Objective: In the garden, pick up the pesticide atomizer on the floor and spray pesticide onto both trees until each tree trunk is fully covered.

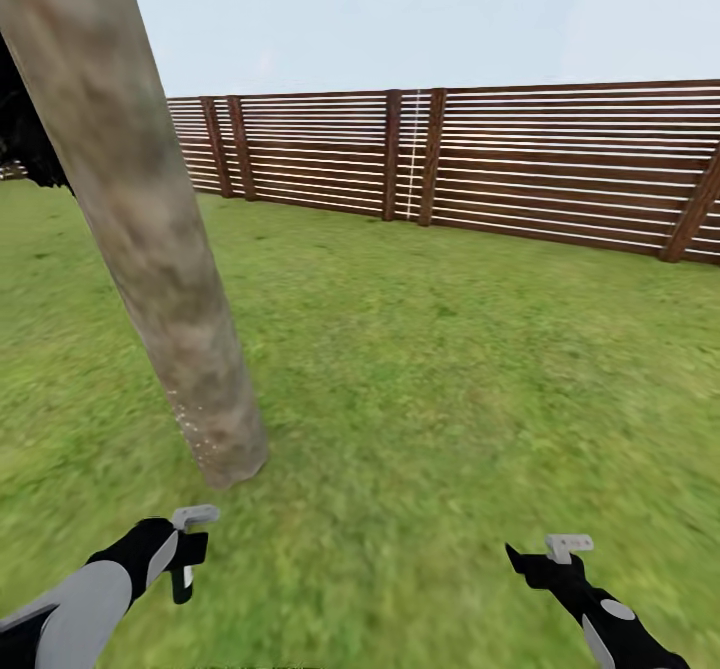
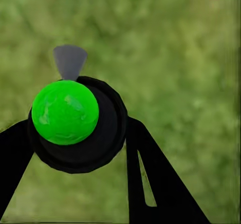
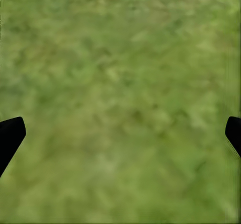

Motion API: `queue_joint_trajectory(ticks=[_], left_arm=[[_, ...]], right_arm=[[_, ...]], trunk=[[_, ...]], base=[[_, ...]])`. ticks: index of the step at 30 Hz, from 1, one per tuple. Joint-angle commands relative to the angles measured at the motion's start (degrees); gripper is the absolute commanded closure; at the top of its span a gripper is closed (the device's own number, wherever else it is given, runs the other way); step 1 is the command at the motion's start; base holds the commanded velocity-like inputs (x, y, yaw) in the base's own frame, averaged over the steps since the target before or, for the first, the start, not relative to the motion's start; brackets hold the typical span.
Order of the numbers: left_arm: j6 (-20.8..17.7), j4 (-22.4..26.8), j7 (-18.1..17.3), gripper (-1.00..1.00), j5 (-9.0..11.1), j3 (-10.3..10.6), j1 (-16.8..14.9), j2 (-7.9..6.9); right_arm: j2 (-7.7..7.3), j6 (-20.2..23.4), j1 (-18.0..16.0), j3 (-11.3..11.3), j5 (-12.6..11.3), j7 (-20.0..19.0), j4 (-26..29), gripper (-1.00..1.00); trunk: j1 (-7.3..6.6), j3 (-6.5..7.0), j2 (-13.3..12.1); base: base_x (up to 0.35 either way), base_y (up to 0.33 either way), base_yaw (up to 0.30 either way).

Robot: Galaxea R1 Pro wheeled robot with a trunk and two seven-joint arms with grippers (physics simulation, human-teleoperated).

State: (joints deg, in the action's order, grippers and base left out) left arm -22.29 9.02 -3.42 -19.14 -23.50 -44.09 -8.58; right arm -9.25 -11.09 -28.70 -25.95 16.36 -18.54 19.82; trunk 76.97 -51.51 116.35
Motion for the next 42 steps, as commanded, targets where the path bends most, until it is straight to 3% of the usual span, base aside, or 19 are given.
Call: queue_joint_trajectory(ticks=[1, 14, 16, 19, 21, 23, 25, 28, 35, 38, 42], left_arm=[[-0.31, 0.14, -0.33, 1.00, -0.24, -0.41, -0.03, 0.00], [1.97, 0.32, -0.53, 1.00, 0.42, -0.36, -0.03, -0.36], [1.25, 2.85, -0.86, 1.00, 0.42, -0.32, -0.18, -0.19], [-10.06, 14.11, -1.83, 1.00, 0.40, 0.07, -0.86, -0.05], [-18.01, 23.78, -5.53, 1.00, 0.30, 0.85, -0.94, -0.03], [-28.42, 34.73, -12.45, 1.00, 0.08, 5.00, -0.84, -0.59], [-32.44, 39.89, -14.60, 1.00, 0.07, 7.50, -0.61, -0.89], [-33.96, 42.71, -15.37, 1.00, 0.14, 8.60, -0.22, -0.93], [-34.84, 42.98, -17.24, 1.00, 0.42, 7.90, -1.24, -1.56], [-36.07, 42.80, -19.67, 1.00, 0.34, 8.15, -7.16, -3.35], [-36.32, 41.97, -19.94, 1.00, 0.25, 8.50, -10.62, -5.02]], right_arm=[[0.02, -0.25, -0.04, -0.50, 0.52, -0.36, -0.04, -1.00], [0.02, -0.25, -0.04, -0.50, 0.52, -0.36, -0.04, -1.00], [0.02, -0.25, -0.04, -0.50, 0.52, -0.36, -0.04, -1.00], [0.06, -0.25, -0.04, -0.46, 0.52, -0.36, -0.04, -1.00], [0.03, -0.25, -0.04, -0.43, 0.52, -0.36, -0.04, -1.00], [0.05, -0.25, -0.04, -0.42, 0.52, -0.36, -0.04, -1.00], [0.05, -0.25, -0.04, -0.42, 0.52, -0.36, -0.04, -1.00], [0.06, -0.25, -0.04, -0.44, 0.52, -0.36, -0.04, -1.00], [0.03, -0.25, -0.04, -0.43, 0.52, -0.36, -0.04, -1.00], [0.02, -0.25, -0.04, -0.43, 0.52, -0.36, -0.04, -1.00], [0.02, -0.25, -0.04, -0.42, 0.52, -0.36, -0.04, -1.00]], trunk=[[-0.01, -0.05, 0.02], [-0.01, -0.05, 0.02], [-0.01, -0.05, 0.02], [-0.01, -0.05, 0.02], [-0.01, -0.05, 0.02], [-0.01, -0.05, 0.02], [-0.01, -0.05, 0.02], [-0.01, -0.05, 0.02], [-0.01, -0.05, 0.02], [-0.01, -0.05, 0.02], [-0.01, -0.05, 0.02]], base=[[0.000, -0.272, 0.249], [-0.034, -0.110, 0.150], [-0.050, 0.000, 0.001], [-0.007, 0.000, 0.000], [-0.001, 0.000, 0.000], [0.000, 0.000, 0.000], [0.000, 0.000, 0.000], [-0.082, 0.000, 0.000], [-0.161, 0.000, 0.000], [-0.004, 0.000, 0.000], [0.000, 0.000, 0.000]])
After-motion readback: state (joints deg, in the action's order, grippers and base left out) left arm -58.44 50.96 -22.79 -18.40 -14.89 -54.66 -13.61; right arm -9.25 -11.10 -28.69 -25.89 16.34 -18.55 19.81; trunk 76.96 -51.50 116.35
